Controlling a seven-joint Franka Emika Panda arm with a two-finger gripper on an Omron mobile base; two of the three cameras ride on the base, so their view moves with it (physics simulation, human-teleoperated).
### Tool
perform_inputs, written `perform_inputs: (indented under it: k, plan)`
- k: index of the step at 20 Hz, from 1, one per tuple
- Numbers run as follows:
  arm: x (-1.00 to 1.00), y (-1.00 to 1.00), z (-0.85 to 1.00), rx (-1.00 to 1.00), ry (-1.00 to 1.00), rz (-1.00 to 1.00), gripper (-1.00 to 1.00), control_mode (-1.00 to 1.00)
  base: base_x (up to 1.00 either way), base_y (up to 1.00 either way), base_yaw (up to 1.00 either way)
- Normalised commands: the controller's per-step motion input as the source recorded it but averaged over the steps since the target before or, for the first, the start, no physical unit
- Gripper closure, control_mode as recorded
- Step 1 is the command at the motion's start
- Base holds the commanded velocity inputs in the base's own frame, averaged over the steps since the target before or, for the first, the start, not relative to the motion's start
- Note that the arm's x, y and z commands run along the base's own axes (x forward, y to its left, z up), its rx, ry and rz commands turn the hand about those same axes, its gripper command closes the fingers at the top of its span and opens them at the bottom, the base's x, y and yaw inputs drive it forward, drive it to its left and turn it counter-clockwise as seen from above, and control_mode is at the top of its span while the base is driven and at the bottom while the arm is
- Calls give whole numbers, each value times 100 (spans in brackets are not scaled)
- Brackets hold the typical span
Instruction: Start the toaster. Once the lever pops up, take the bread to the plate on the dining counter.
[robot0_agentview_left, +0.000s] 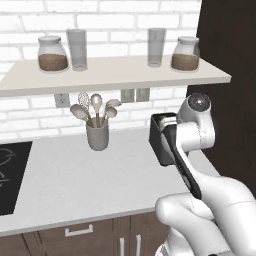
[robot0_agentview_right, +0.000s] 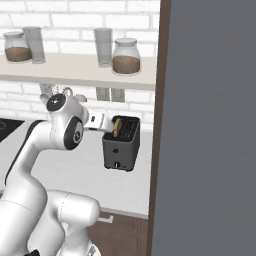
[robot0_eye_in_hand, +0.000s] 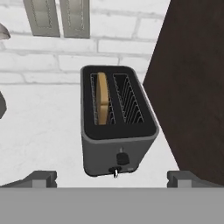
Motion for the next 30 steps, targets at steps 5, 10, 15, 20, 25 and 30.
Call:
perform_inputs:
  k: [5, 10, 15, 20, 25, 30]
  plan:
    - [42, 0, -8, 0, -1, 2, -100, -100, 0, 0, 0]
    - [32, 0, -14, 1, 0, 1, -100, -100, 0, 0, 0]
    - [14, 0, -26, 1, 0, 1, -100, -100, 0, 0, 0]
    - [40, -2, -27, 2, 0, 0, -100, -100, 0, 0, 0]
    - [38, -12, -13, 3, 0, 0, -100, -100, 0, 0, 0]
    - [30, -15, -5, 3, 0, 2, -100, -100, 0, 0, 0]
